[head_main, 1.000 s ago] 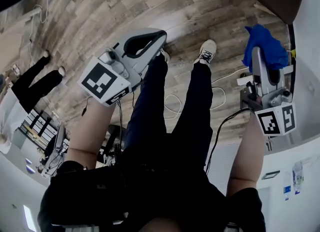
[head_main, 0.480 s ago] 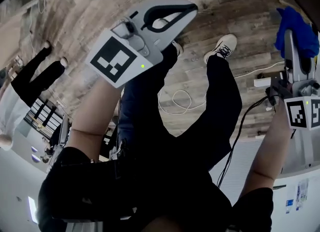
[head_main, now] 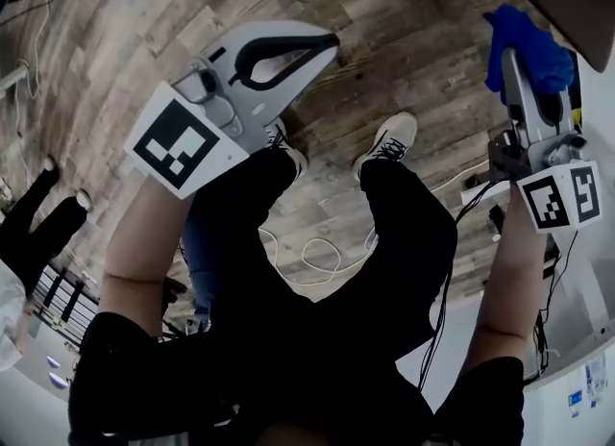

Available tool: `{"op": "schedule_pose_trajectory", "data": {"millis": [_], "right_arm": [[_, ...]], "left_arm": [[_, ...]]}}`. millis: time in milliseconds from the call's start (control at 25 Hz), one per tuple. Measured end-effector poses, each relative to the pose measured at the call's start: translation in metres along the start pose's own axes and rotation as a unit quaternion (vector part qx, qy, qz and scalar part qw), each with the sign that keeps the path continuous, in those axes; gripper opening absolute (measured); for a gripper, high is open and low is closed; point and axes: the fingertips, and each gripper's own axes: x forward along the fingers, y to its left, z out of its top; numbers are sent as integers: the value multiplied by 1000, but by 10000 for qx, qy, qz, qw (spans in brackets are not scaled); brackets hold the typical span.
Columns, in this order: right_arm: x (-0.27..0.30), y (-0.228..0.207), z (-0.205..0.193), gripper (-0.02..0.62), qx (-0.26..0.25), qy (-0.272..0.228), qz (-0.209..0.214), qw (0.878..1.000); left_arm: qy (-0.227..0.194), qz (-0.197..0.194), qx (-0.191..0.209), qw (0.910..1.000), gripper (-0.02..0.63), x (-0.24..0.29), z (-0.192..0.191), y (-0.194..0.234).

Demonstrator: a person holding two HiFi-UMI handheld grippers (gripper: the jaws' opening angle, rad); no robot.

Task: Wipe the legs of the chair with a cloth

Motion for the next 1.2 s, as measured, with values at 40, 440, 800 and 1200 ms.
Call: {"op": "schedule_pose_trajectory", "data": {"millis": [40,440,800,1200], "right_arm": [[6,-5,-3,75,-41,-41,17,10000],[89,-54,-28,75,-408,-394,304,9979],[117,-80,-59,75,-794,-607,606,9931],[153,-103,-126,75,-719,-261,709,9945]], "left_arm": [[-84,-66,-82,9999,2,7,-5,0],[-144,-787,-703,9943,2,58,-72,10],[-129,-752,-74,9971,2,79,-77,41],[-149,-538,-131,9984,2,78,-80,62]]}}
